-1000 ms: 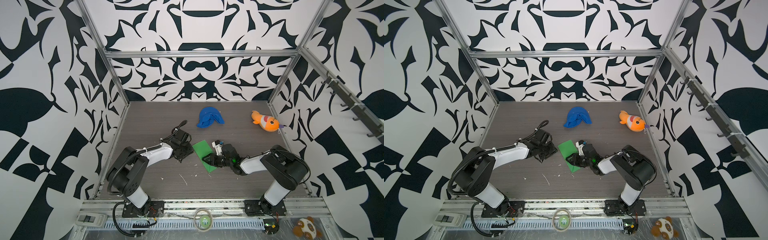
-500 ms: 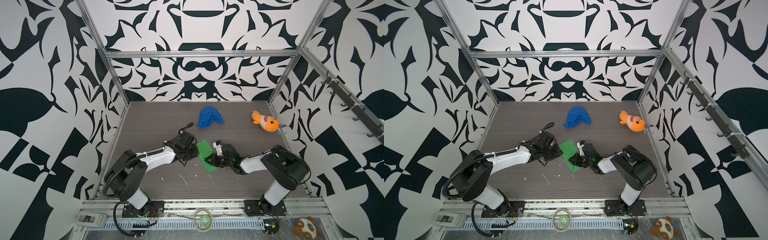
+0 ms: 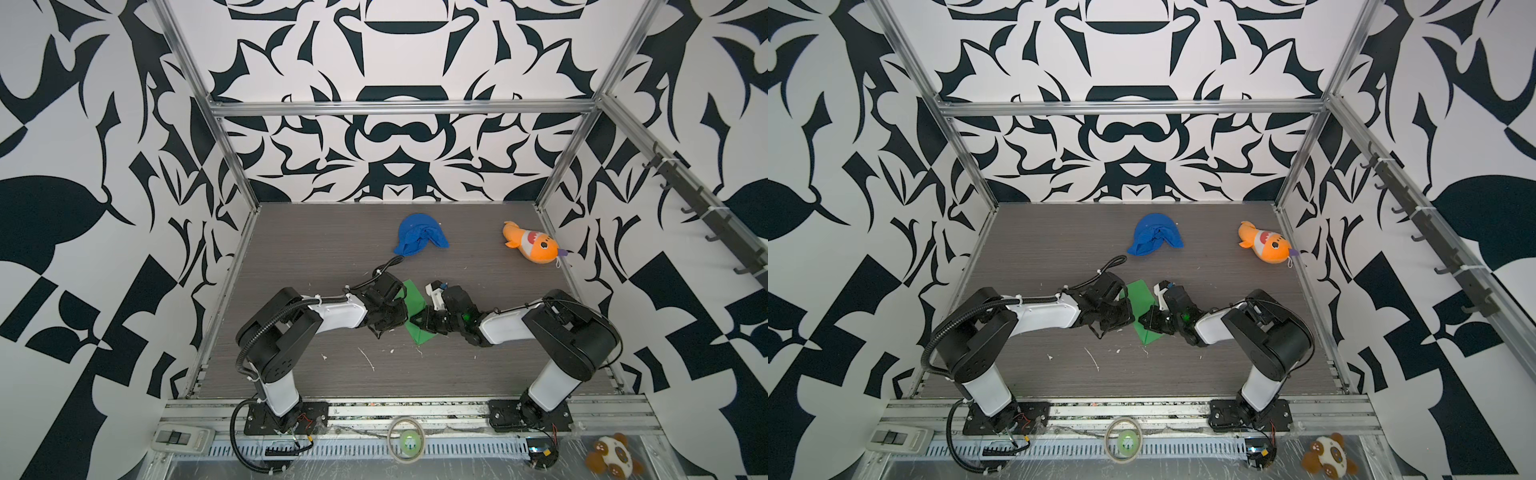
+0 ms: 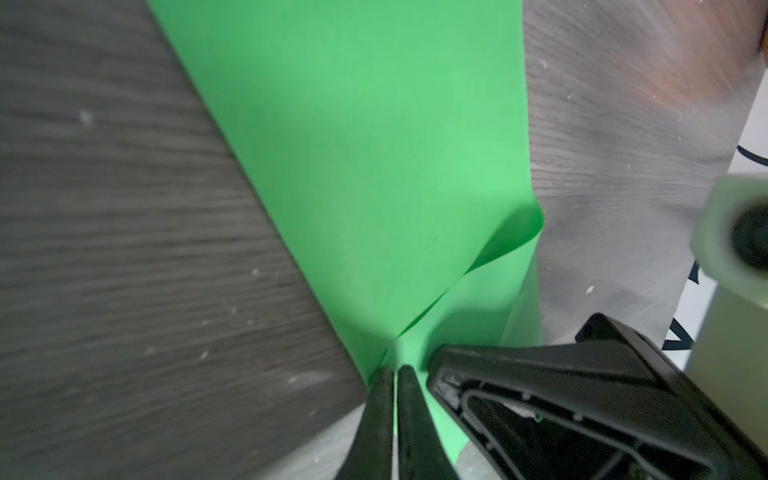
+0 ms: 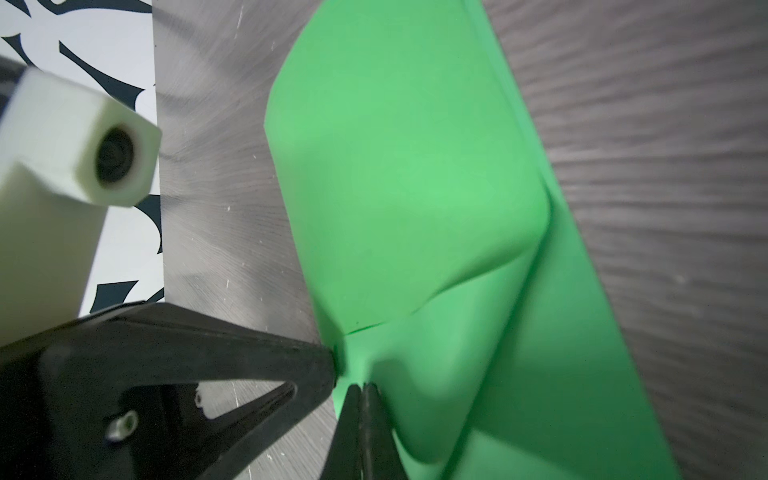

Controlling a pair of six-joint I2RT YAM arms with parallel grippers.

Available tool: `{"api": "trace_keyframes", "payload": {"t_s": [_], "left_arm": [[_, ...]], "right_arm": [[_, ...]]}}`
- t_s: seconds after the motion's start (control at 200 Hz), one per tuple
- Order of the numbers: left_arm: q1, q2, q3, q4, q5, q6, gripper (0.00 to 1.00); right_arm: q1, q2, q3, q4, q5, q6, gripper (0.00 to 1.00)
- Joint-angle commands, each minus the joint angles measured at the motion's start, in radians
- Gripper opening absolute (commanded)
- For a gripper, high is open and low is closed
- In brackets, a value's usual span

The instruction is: Fold a paper plane with a square sheet of paper (pick it up from the middle)

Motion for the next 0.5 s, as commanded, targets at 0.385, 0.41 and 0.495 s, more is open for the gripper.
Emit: {"api": "trace_keyframes", "payload": {"t_s": [0.385, 0.41, 0.495], "left_arm": [[-0.004, 0.010, 0.050, -0.059, -0.026, 0.044, 0.11], [-0.004, 0.013, 0.050, -0.058, -0.026, 0.046, 0.11], [-0.005, 0.001, 0.047, -0.060, -0.039, 0.046, 0.12]], "right_arm": [[-0.004, 0.023, -0.006, -0.163, 0.059, -0.020, 0.05], [-0.003, 0.023, -0.006, -0.161, 0.059, -0.020, 0.05], [-0.004, 0.023, -0.008, -0.162, 0.059, -0.019, 0.05]]}}
